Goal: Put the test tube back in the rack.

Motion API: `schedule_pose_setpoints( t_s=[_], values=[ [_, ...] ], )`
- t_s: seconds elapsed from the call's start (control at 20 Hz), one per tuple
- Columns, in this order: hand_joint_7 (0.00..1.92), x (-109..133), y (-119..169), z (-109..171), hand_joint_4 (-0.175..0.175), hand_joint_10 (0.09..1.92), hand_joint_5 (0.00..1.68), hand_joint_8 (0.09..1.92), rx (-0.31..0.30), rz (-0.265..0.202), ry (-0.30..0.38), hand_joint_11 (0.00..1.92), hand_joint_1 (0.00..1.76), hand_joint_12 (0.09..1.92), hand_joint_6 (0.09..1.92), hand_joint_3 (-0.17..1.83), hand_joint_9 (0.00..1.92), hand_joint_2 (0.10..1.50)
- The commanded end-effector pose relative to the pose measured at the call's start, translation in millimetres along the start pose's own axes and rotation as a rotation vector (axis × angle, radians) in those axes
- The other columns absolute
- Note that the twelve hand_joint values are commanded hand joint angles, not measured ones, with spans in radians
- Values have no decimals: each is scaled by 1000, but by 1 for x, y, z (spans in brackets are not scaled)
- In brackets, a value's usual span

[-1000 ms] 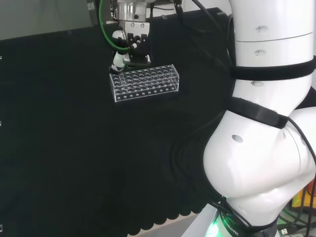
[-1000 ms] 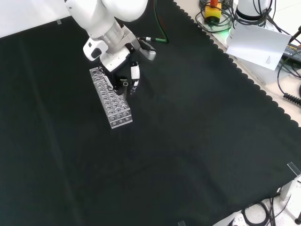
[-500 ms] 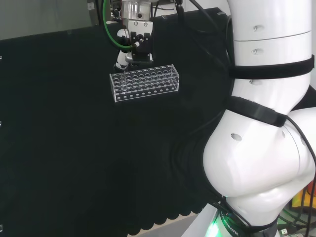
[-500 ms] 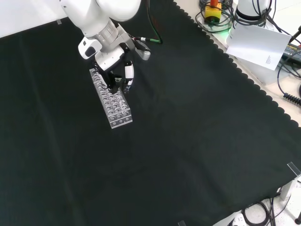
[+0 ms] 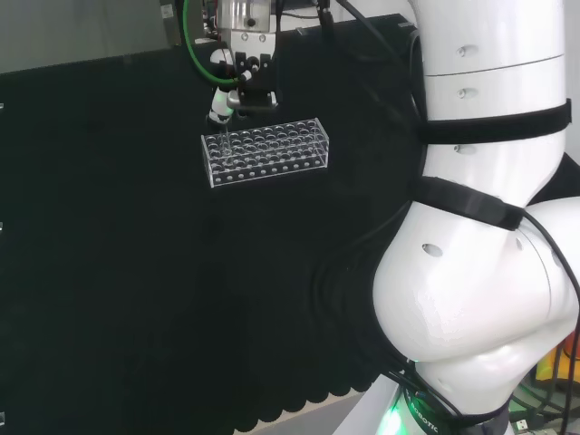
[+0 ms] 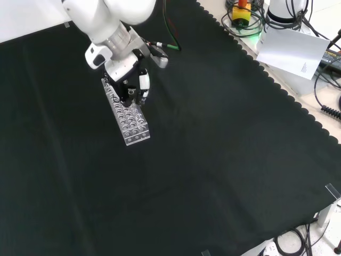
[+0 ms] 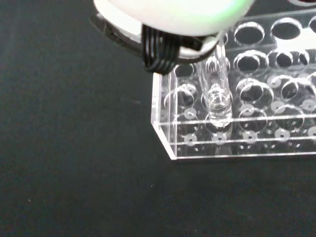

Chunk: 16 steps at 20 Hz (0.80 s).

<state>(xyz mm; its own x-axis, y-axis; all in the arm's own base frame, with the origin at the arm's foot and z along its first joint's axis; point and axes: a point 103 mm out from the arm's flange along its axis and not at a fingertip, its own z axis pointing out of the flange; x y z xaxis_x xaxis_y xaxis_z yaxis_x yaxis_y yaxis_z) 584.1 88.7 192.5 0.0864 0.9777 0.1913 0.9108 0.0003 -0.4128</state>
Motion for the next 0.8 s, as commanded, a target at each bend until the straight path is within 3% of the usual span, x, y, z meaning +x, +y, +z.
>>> schedule_pose_setpoints(
  t_s=[0.05, 0.8],
  values=[
    [1413, 1, 6, 17, -175, 672, 1401, 616, 12, -10, 2, 1280, 1330, 782, 87, 502, 1588, 714],
    [1414, -1, 5, 33, -175, 668, 1402, 613, 43, -7, 13, 1281, 1330, 781, 87, 502, 1589, 714]
  ],
)
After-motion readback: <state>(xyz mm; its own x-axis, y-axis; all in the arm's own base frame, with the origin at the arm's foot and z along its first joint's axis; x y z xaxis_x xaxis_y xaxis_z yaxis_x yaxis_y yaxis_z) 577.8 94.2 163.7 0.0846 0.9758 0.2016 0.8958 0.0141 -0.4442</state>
